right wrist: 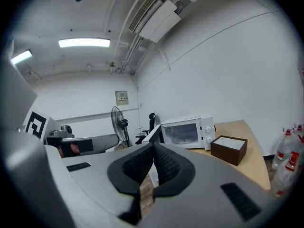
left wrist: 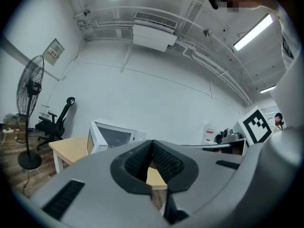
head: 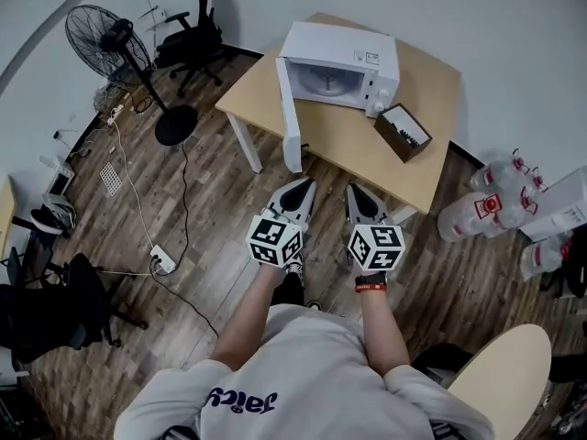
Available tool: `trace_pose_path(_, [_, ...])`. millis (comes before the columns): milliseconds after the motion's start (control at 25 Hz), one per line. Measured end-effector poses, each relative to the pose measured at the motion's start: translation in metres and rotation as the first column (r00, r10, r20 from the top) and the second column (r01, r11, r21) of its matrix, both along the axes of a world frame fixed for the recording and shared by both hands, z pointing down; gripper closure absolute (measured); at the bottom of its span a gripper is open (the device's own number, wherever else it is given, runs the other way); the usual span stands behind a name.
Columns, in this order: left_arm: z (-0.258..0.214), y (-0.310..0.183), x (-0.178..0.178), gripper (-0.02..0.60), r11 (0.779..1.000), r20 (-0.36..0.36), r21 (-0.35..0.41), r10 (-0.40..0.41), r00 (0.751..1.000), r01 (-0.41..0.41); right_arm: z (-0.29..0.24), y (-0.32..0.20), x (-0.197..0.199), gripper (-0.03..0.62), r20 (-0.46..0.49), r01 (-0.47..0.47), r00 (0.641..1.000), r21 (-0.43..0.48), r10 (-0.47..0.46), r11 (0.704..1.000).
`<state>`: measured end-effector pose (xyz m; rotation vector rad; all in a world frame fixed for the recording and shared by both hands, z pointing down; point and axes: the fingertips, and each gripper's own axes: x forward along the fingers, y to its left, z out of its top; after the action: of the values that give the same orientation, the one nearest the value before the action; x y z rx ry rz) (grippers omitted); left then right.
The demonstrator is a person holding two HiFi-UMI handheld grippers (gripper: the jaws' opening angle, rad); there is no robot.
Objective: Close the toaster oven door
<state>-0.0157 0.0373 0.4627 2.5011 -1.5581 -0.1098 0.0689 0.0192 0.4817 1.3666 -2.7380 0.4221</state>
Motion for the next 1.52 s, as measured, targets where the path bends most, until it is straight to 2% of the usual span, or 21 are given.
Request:
trace_pose_path(320, [-0.004, -0.068, -0.049, 0.561, 1.0, 0.061, -0.012, -0.018, 0.998, 0.019, -0.007, -0.067, -0.046, 0.58, -0.019, 0.051, 0.999, 0.005, -0.051, 0.999])
trace_pose_path(520, [0.009, -0.096, -0.073, 0.561, 0.998, 0.046, -0.045, 0.048, 0.998, -0.046, -0.003, -0.1, -0.071, 0.58, -0.034, 0.083, 0.996, -0.005, -0.083, 0.997])
trace_pose_path(800, [0.026, -0.12, -0.102, 0.558, 0.992, 0.063, -0.075, 0.11, 0.992, -0.105, 0.005, -0.133, -0.093, 0.58, -0.043, 0.088, 0.995, -0.025, -0.089, 0.996])
trace_pose_path(1120, [0.063, -0.139, -0.122, 0.478, 0.971, 0.129, -0.156, 0.203, 0.971, -0.182, 0.018, -0.158, -0.103, 0.58, -0.053, 0.071, 0.996, -0.05, -0.073, 0.996])
trace_pose_path(1240, [0.078, -0.146, -0.126, 0.418, 0.958, 0.121, -0.186, 0.243, 0.962, -0.219, 0.018, -0.168, -0.107, 0.58, -0.058, 0.065, 0.996, -0.046, -0.068, 0.997])
trace_pose_path(1520, [0.106, -0.158, -0.125, 0.329, 0.915, 0.119, -0.2, 0.378, 0.918, -0.351, 0.014, -0.192, -0.116, 0.58, -0.068, 0.058, 0.996, -0.021, -0.06, 0.998])
